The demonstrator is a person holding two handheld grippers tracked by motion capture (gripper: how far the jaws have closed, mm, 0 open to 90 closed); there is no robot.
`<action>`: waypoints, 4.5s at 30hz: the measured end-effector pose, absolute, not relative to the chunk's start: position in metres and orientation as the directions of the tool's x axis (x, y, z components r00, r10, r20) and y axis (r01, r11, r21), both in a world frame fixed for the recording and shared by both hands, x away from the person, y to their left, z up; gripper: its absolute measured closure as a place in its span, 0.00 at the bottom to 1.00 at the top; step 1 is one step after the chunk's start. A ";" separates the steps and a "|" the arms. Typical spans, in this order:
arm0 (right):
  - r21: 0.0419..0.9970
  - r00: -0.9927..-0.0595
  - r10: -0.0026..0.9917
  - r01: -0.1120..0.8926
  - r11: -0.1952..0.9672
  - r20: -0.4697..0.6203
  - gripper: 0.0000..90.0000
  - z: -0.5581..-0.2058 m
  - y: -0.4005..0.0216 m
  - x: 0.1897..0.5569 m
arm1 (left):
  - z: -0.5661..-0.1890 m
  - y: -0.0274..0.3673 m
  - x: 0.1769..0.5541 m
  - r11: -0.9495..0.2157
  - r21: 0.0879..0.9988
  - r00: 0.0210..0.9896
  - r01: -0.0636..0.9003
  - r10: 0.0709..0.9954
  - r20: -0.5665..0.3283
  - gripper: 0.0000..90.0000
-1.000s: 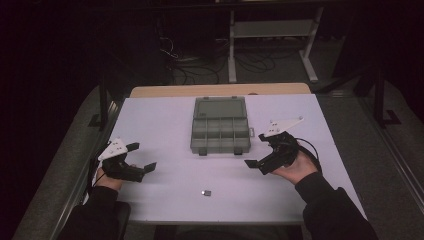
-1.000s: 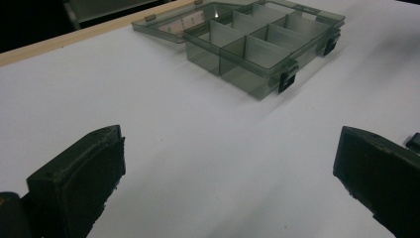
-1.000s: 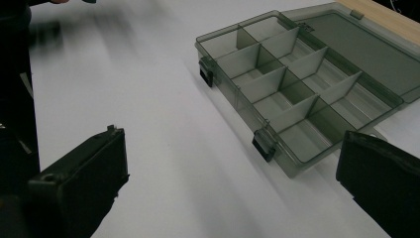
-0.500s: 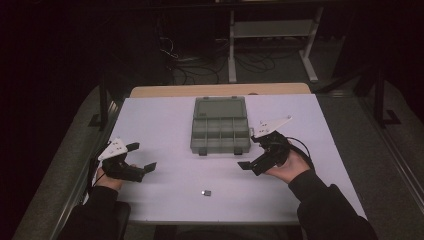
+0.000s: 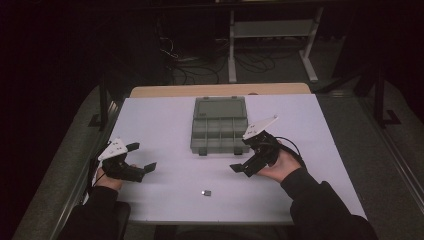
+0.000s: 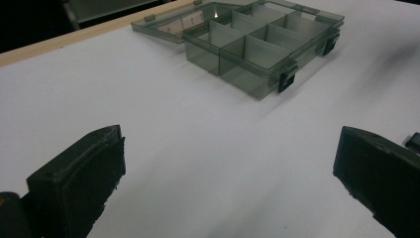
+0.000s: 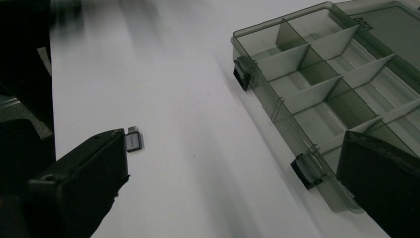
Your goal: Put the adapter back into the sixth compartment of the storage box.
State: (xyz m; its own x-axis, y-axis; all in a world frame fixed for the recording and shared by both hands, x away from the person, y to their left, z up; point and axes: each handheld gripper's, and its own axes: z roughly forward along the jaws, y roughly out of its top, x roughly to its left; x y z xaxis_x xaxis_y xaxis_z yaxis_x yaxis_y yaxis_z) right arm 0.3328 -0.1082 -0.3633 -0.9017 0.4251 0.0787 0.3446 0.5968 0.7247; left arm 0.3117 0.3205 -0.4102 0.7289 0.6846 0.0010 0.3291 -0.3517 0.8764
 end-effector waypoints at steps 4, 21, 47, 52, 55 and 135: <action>0.717 -0.908 0.412 0.339 0.609 0.079 0.00 -0.364 -0.103 0.333 | -0.410 0.321 0.312 -0.353 0.876 0.729 0.329 0.684 0.002 0.00; 0.694 -0.924 0.371 0.326 0.642 0.091 0.00 -0.369 -0.083 0.335 | -0.410 0.321 0.312 -0.353 0.876 0.730 0.329 0.684 0.001 0.00; 0.653 -0.946 0.303 0.302 0.695 0.115 0.00 -0.378 -0.052 0.336 | -0.410 0.320 0.312 -0.354 0.876 0.731 0.328 0.683 0.002 0.00; 0.644 -0.948 0.295 0.299 0.704 0.119 0.00 -0.382 -0.049 0.336 | -0.410 0.320 0.312 -0.354 0.876 0.731 0.328 0.682 0.002 0.00; 0.639 -0.951 0.286 0.295 0.711 0.121 0.00 -0.385 -0.045 0.336 | -0.410 0.320 0.312 -0.353 0.876 0.731 0.328 0.682 0.001 0.00; 0.527 -0.982 0.122 0.179 0.831 0.141 0.64 -0.431 -0.003 0.306 | -0.411 0.320 0.312 -0.354 0.877 0.735 0.326 0.678 0.001 0.00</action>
